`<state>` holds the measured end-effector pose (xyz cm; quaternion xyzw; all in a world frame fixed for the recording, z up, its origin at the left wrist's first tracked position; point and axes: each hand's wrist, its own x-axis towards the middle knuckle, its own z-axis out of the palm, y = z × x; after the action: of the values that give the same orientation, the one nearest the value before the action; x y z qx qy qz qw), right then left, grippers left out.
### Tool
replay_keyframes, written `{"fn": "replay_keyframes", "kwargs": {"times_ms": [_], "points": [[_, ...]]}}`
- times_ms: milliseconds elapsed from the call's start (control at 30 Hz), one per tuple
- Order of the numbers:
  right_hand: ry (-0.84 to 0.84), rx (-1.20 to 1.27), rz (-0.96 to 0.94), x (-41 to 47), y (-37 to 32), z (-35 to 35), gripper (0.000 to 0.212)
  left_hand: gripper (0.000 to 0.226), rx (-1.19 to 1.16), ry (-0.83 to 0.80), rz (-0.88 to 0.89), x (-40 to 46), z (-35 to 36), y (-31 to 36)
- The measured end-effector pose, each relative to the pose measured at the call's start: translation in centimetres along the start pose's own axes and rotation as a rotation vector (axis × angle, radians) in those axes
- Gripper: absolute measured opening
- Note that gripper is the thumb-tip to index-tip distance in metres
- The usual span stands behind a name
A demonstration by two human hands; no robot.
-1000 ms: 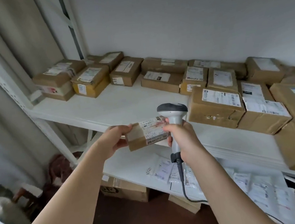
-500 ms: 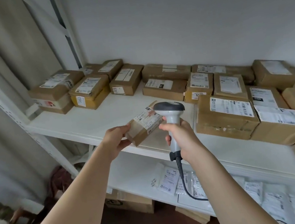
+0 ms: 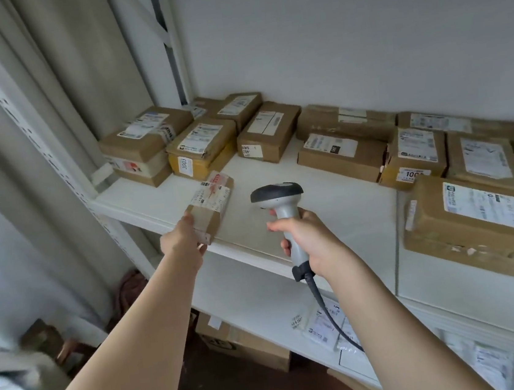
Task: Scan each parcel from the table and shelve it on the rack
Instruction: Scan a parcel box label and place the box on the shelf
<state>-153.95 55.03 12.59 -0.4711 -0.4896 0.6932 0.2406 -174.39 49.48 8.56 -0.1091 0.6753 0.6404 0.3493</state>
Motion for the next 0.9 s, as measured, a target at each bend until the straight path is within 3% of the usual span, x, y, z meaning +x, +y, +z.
{"fn": "replay_keyframes", "kwargs": {"times_ms": [100, 367, 567, 733, 900], "points": [[-0.030, -0.045, 0.000, 1.1, -0.2, 1.5, 0.028, 0.031, -0.036, 0.065, -0.019, 1.4, -0.7, 1.4], [-0.092, -0.139, 0.012, 4.1, -0.4, 4.5, 0.026, 0.074, -0.036, 0.231, 0.013, 9.1, -1.9, 2.1], [-0.070, -0.146, 0.029, 5.5, 0.0, 4.8, 0.028, 0.069, -0.104, 0.238, 0.014, 6.8, -1.5, 3.5], [-0.081, -0.146, 0.034, 6.4, -0.3, 4.5, 0.030, 0.047, -0.046, 0.088, 0.041, 5.5, 0.2, 2.6], [-0.096, -0.121, 0.027, 6.5, -0.6, 3.8, 0.030, 0.049, -0.049, 0.062, 0.072, 4.9, 0.7, 1.9]]}}
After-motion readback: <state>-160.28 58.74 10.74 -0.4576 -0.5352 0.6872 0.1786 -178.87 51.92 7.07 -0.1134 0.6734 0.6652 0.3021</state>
